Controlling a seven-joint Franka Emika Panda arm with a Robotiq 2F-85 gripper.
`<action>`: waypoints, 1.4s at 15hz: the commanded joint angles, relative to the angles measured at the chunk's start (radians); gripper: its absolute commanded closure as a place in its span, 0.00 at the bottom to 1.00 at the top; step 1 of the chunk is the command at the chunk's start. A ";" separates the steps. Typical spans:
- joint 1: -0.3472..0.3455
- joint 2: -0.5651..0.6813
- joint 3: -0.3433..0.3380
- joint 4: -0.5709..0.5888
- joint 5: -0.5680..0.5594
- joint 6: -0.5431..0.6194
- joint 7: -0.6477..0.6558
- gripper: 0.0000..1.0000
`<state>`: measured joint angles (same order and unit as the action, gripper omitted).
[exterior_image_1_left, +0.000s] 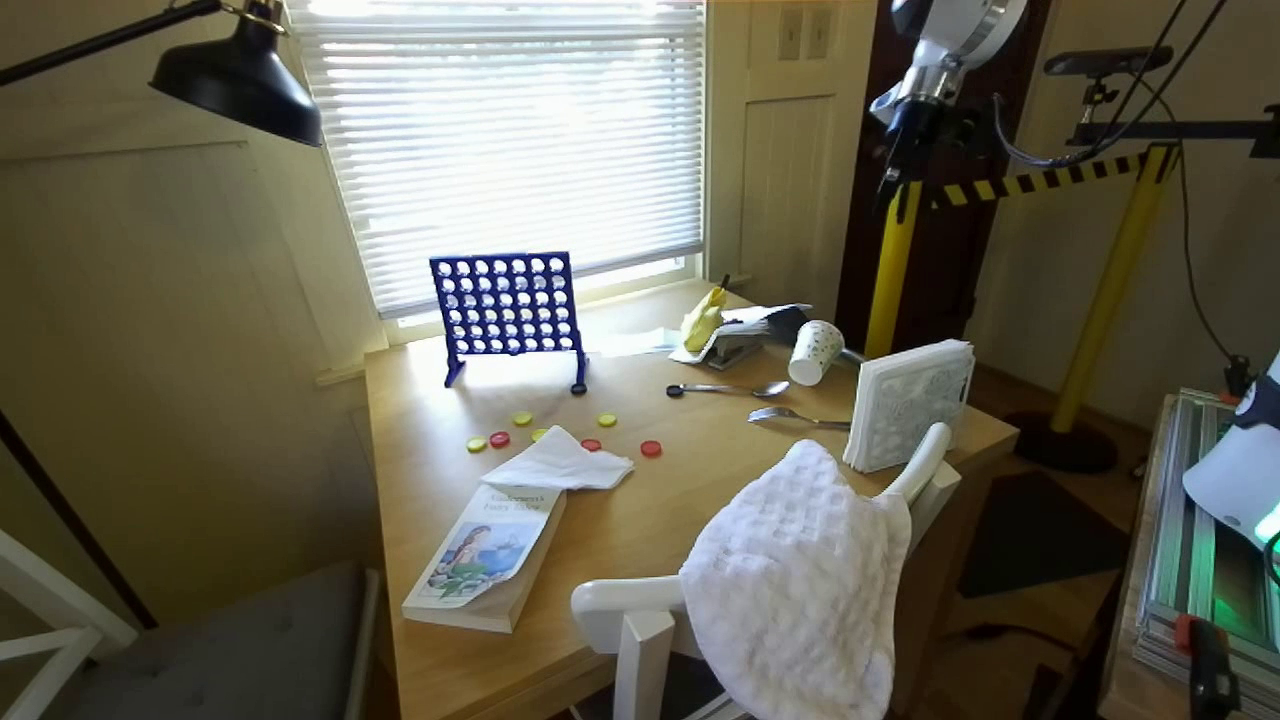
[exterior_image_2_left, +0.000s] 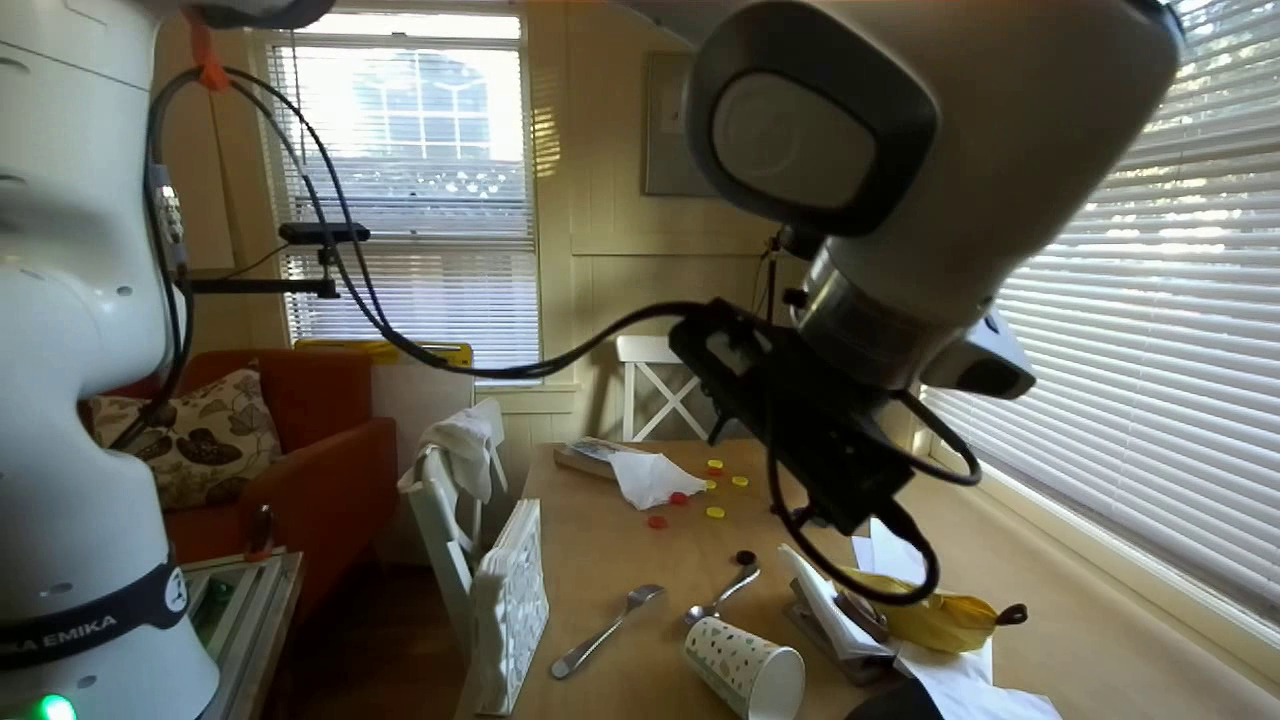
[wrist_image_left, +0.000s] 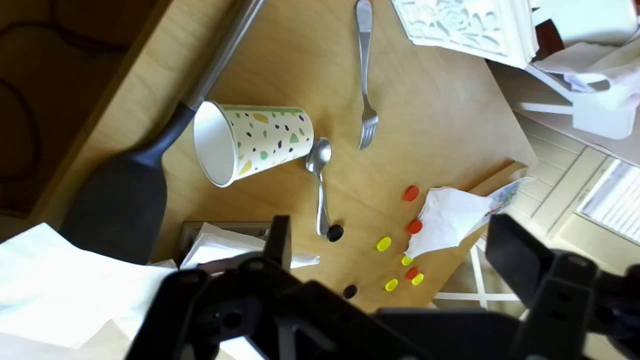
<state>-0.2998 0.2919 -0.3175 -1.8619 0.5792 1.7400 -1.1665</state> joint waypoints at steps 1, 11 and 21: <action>-0.103 0.204 0.082 0.220 0.076 -0.151 -0.026 0.00; -0.238 0.545 0.206 0.511 0.197 -0.237 0.273 0.00; -0.260 0.784 0.261 0.723 0.193 -0.329 0.413 0.00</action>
<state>-0.5342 1.0049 -0.0764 -1.2362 0.7773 1.4692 -0.8065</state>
